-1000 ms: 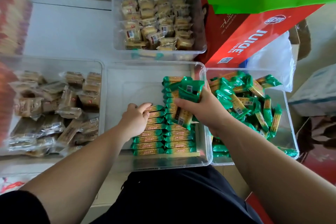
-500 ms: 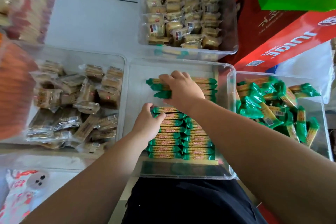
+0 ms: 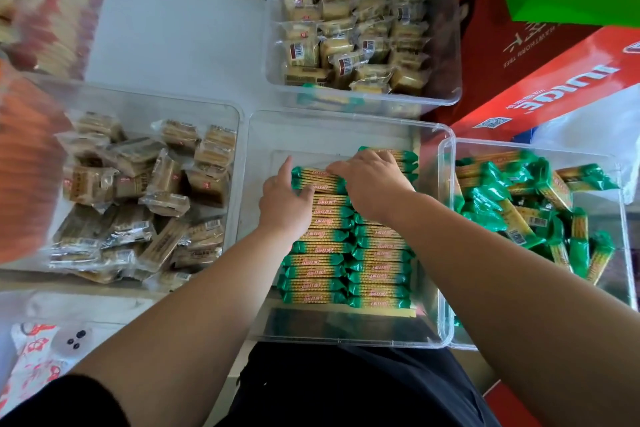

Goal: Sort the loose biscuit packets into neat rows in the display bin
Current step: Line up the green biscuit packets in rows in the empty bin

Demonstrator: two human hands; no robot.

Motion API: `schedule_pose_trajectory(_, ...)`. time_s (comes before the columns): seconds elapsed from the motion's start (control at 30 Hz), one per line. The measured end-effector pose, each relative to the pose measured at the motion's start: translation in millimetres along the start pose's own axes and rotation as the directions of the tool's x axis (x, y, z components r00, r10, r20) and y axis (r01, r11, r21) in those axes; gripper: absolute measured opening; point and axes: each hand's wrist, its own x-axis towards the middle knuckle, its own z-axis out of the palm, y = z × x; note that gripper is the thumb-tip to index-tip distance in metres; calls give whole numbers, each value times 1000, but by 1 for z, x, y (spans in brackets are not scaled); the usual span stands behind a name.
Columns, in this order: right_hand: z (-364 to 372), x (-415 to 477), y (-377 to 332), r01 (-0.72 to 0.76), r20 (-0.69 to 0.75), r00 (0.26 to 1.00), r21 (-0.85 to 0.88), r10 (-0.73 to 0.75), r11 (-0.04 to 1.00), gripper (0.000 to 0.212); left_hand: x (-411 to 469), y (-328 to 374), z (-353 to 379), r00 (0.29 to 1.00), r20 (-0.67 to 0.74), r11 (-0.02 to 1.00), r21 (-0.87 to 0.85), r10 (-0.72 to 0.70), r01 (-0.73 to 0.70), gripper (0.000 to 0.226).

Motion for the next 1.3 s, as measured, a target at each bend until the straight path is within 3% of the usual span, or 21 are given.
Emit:
schedule_pose_trajectory(0.1,0,-11,7,-4,-25,1000,88,6,996,51,4,7,6,998,52,997,66,-43,39,58)
schedule_pose_trajectory(0.23,-10,-36,22,-17,-208,977,151,48,988,39,0,8,15,1000,17,992,127,-21,19,60)
schedule_pose_trajectory(0.43,-17,-81,55,-66,-528,843,87,103,994,29,-14,2,10,997,-37,988,140,-66,71,69)
schedule_pose_trajectory(0.57,-12,-101,68,-217,-512,828,79,227,973,40,-31,-7,11,990,-57,956,256,-130,140,86)
schedule_pose_trajectory(0.67,-1,-112,71,-315,-455,827,110,330,943,55,-41,-11,13,980,-46,953,229,-194,199,90)
schedule_pose_trajectory(0.8,16,-119,69,-339,-364,850,174,381,924,69,-46,-14,16,979,21,975,90,-205,202,78)
schedule_pose_trajectory(1.03,26,-115,64,-316,-355,858,202,370,927,59,-50,-9,16,984,80,985,75,-161,155,86)
schedule_pose_trajectory(1.1,24,-119,69,-288,-421,830,241,367,927,53,-49,-7,12,990,47,982,146,-132,124,91)
schedule_pose_trajectory(1.2,18,-133,81,-286,-557,720,306,414,908,47,-54,1,6,998,-63,931,366,6,17,95)
schedule_pose_trajectory(1.3,12,-149,107,-427,-506,635,401,585,810,52,-60,16,3,974,-126,874,474,189,-108,82)
